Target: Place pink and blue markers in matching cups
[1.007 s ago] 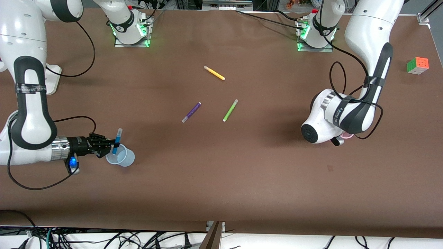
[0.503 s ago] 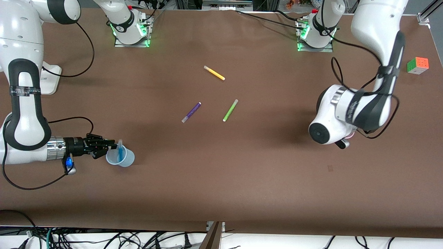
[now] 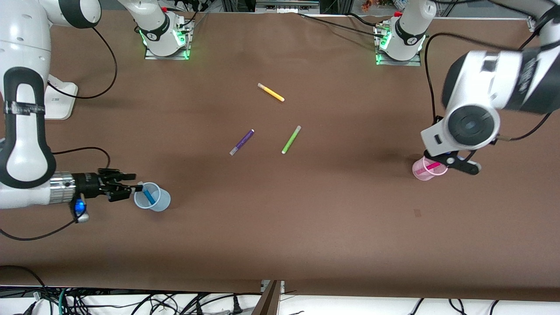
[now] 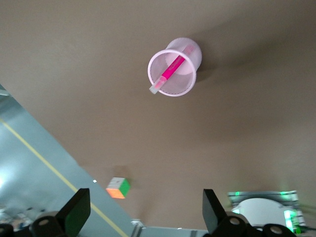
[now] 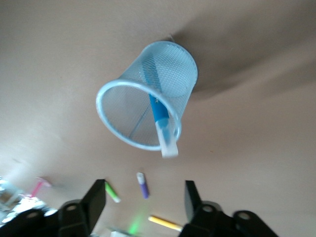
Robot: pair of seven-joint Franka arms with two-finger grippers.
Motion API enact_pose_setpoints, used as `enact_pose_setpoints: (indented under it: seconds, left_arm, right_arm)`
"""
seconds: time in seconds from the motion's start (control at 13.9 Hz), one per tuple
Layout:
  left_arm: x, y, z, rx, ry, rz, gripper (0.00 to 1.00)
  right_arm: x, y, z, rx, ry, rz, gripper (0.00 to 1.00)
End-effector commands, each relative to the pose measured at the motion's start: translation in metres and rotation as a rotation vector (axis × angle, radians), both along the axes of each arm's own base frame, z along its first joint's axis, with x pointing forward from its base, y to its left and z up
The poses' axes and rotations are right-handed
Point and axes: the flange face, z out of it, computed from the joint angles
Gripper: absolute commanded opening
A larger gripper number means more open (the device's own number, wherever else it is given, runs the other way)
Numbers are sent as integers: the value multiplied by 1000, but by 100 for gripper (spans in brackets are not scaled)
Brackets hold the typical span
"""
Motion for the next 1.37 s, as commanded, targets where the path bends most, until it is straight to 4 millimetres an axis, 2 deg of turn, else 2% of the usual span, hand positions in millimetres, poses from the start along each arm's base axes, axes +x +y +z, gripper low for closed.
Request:
enact_pose_setpoints:
  seconds: [0.0,0.07,0.14,0.29,0.36,0.43,0.5,0.58,0.65,0.72,0.93,1.15,1.29]
  left_arm:
    - [-12,12,39,-105,-74,113,100]
    - [-17,19,58,-137,-114,137,100]
    - [-20,26,69,-173,-135,159,100]
    - [-18,73,87,-276,-190,253,100]
    - [-22,90,103,-304,-287,269,100]
    - [-30,97,107,-308,-341,272,100]
    - [-43,103,109,-309,-404,277,100]
    - [-55,101,108,-322,-460,260,100]
    - [-64,96,114,-339,-495,244,100]
    - [-68,90,118,-352,-501,241,100]
    - [-76,104,117,-423,-507,359,100]
    - [-79,104,117,-362,-474,346,100]
    - [-72,100,117,-350,-470,342,100]
  right_arm:
    - [-5,0,91,-132,-94,202,77]
    - [-13,4,124,-187,-129,278,85]
    - [-21,5,159,-245,-162,315,97]
    - [-44,15,206,-296,-146,356,98]
    - [-59,19,237,-354,-145,379,99]
    - [-69,20,259,-413,-154,392,99]
    - [-79,18,273,-450,-146,409,99]
    - [-89,16,283,-460,-128,415,99]
    - [-97,15,289,-459,-116,423,99]
    - [-105,15,284,-457,-98,425,99]
    - [-132,14,268,-477,-134,412,99]
    - [-162,22,252,-497,-210,406,99]
    - [-184,25,242,-509,-268,426,99]
